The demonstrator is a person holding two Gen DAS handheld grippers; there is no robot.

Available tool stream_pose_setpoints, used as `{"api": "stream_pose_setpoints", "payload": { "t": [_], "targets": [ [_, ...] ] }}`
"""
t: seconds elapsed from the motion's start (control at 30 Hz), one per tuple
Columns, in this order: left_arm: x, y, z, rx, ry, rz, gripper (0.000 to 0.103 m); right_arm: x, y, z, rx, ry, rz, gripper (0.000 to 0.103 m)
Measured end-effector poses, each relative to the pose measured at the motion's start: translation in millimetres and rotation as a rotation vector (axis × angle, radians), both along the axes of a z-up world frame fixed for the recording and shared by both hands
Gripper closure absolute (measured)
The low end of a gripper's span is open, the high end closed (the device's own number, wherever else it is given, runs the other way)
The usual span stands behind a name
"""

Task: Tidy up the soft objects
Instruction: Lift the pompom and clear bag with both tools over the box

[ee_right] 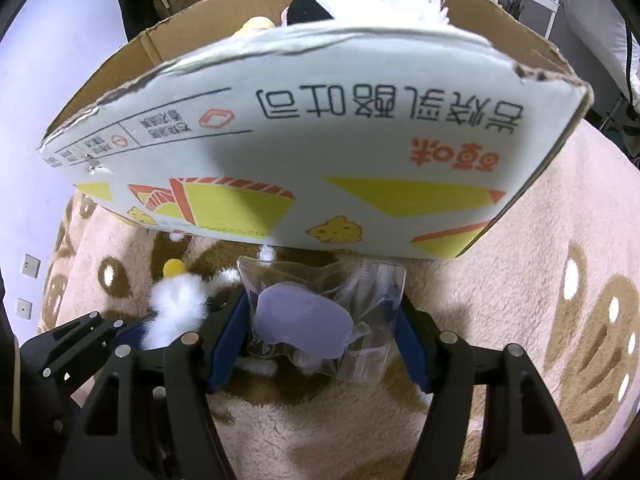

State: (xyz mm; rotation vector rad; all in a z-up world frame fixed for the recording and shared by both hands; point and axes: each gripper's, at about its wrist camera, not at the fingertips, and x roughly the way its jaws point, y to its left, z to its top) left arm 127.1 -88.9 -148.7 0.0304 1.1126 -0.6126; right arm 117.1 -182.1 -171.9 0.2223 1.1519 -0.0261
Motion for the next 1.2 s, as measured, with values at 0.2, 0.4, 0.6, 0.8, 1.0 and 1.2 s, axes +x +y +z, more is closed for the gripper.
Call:
{"api": "stream_pose_setpoints", "payload": {
  "t": [0.2,0.4,0.6,0.8,1.0,1.2],
  "targets": [
    [-4.1,9.8,4.8,0.011,-0.022,0.017,0.069,-21.7,-17.3,29.7,0.007,-0.025,0.013,0.031],
    [-15.1,19.0,13.4,0.024,-0.046,0.043,0.069,-35.1,-26.3,51.1,0.035,-0.056,0.006,0.031],
    [-27.9,24.5,29.7,0.020,-0.095,0.069,0.069,-47.9,-28.6,64.8,0.076,-0.104,0.000,0.031],
    [-43.4,35.0,52.3,0.005,-0.163,0.098,0.069,-55.9,-18.5,81.5,0.092,-0.174,0.013,0.031],
    [-57.2,42.8,96.1,-0.009,-0.339,0.121,0.069,-65.9,-20.4,114.4,0.083,-0.274,0.025,0.031],
    [-55.6,46.0,136.0,-0.028,-0.470,0.143,0.069,-63.7,-22.9,143.9,0.062,-0.375,0.029,0.031]
  ]
}}
